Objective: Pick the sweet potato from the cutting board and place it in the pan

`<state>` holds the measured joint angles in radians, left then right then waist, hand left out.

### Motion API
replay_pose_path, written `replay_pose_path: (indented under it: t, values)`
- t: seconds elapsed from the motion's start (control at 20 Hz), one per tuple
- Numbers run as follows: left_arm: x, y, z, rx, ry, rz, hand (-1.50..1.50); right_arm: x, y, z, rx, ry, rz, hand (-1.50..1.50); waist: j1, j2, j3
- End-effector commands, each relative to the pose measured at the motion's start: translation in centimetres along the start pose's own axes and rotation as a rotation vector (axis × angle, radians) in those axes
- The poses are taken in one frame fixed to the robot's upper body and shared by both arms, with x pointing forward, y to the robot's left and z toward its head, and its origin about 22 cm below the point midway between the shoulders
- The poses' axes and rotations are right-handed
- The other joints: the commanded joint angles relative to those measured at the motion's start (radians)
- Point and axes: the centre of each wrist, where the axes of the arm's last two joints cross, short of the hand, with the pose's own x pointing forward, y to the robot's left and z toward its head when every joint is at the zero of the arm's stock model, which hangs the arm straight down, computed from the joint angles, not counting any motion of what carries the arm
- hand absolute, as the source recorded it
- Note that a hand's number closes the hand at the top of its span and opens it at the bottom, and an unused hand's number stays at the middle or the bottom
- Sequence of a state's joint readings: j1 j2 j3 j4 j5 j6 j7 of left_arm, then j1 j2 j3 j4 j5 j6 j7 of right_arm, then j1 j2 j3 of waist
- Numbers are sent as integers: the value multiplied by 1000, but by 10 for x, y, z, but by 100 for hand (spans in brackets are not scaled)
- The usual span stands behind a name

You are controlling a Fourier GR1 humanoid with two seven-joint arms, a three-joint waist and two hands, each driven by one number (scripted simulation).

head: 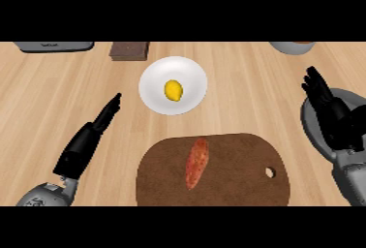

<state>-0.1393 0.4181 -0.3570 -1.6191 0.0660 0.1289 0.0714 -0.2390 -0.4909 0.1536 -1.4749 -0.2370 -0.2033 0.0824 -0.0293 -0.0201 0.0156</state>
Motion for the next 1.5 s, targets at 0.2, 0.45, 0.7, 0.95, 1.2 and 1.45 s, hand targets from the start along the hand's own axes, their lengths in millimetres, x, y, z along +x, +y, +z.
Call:
replay_pose_path:
  t: [0.2,0.45,0.7,0.95,1.2,1.45]
  values:
    - [-4,28,-8,280,51,212,0,67,66,-10,211,-324,-341,150,60,21,-16]
    - [-7,49,-4,352,136,322,0,28,54,45,46,-349,68,150,0,10,-17]
    - [-5,63,-8,385,134,345,0,19,20,106,73,-245,231,-150,-12,12,-17]
    - [4,48,-12,349,118,333,0,58,10,92,167,-309,438,-150,20,18,-16]
    - [-10,46,-9,319,123,334,0,105,25,81,238,-263,535,-150,34,21,-18]
    - [-2,54,-12,314,100,337,0,117,47,60,320,-194,754,-150,51,22,-18]
